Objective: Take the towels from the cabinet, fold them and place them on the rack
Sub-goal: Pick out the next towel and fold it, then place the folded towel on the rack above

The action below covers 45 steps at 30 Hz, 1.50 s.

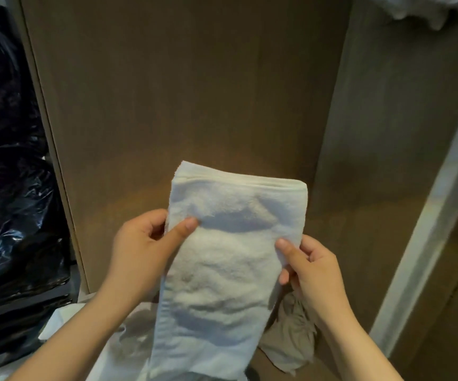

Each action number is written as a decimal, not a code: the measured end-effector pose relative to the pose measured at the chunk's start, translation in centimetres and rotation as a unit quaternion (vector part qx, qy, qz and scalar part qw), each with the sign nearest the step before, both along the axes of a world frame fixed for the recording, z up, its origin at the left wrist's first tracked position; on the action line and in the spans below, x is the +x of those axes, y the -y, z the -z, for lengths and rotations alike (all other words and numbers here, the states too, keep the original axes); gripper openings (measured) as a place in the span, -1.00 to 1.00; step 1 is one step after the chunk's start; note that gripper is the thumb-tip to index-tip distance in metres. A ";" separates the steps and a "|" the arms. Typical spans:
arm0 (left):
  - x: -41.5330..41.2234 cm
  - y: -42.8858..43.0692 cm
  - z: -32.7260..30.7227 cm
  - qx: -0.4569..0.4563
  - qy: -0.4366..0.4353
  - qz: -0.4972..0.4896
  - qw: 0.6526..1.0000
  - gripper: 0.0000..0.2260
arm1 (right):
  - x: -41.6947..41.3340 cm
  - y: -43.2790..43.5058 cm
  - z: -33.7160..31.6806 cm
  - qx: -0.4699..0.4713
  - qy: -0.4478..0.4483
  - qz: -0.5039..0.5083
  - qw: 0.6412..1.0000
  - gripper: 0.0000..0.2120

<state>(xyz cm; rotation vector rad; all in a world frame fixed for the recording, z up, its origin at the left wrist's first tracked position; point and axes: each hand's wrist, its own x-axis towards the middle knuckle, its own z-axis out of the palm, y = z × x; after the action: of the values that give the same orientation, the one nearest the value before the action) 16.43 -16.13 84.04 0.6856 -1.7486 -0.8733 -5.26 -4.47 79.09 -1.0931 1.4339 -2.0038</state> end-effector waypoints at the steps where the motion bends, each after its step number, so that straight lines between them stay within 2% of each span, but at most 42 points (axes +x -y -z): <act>1: -0.6 -1.0 -0.6 -0.014 -0.005 -0.004 1.000 -0.52 | -0.7 -0.9 -0.7 -0.008 -0.011 0.000 1.000 -0.84; 6: -4.4 -6.9 -2.9 -0.060 -0.038 -0.034 0.997 -0.84 | -5.0 -6.3 -4.1 -0.034 -0.059 0.004 0.998 -0.76; 8: -6.0 -9.2 -3.9 -0.085 -0.044 -0.039 0.995 -0.90 | -6.7 -8.7 -5.8 -0.049 -0.066 -0.002 0.997 -0.70; 11: -8.2 -12.3 -5.4 -0.133 -0.062 -0.051 0.988 -0.85 | -8.7 -11.6 -8.3 -0.089 -0.080 0.005 0.993 -0.69; 14: -9.9 -14.6 -7.4 -0.146 -0.125 -0.101 0.976 -0.79 | -10.3 -13.5 -10.4 -0.146 -0.082 0.021 0.986 -0.81; 17: -10.8 -15.6 -9.9 -0.162 -0.182 -0.151 0.958 -0.67 | -11.0 -14.7 -12.5 -0.209 -0.100 -0.022 0.973 -0.83; 21: -11.2 -16.0 -13.4 -0.221 -0.207 -0.147 0.942 -0.74 | -11.9 -15.8 -15.5 -0.227 -0.127 -0.082 0.962 -0.90; 25: -11.2 -15.5 -16.1 -0.244 -0.221 -0.143 0.933 -0.86 | -12.3 -15.8 -18.2 -0.201 -0.163 -0.099 0.961 -0.60; 31: -10.4 -13.9 -19.1 -0.257 -0.233 -0.106 0.932 -0.95 | -12.2 -13.1 -20.9 -0.182 -0.181 -0.119 0.959 -0.46; 35: -9.2 -11.9 -20.3 -0.274 -0.120 -0.053 0.953 -0.67 | -12.4 -11.0 -22.3 -0.183 -0.193 -0.103 0.958 -0.36; 39: -7.9 -9.5 -21.0 -0.329 -0.014 0.000 0.944 -0.37 | -13.3 -9.3 -24.2 -0.188 -0.282 -0.025 0.940 -0.35; 42: -7.3 -8.1 -21.8 -0.324 -0.019 0.056 0.944 -0.31 | -13.4 -8.1 -25.7 -0.211 -0.347 0.048 0.912 -0.36; 45: -7.1 -7.0 -22.9 -0.315 -0.047 0.083 0.944 -0.32 | -12.9 -6.9 -26.7 -0.260 -0.338 0.041 0.904 -0.42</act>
<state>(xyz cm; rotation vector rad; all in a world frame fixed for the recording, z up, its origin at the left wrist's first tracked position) 9.32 -9.11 106.91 0.0732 -1.8718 -0.3976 -18.17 2.40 105.79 -2.1570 1.2548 -2.2476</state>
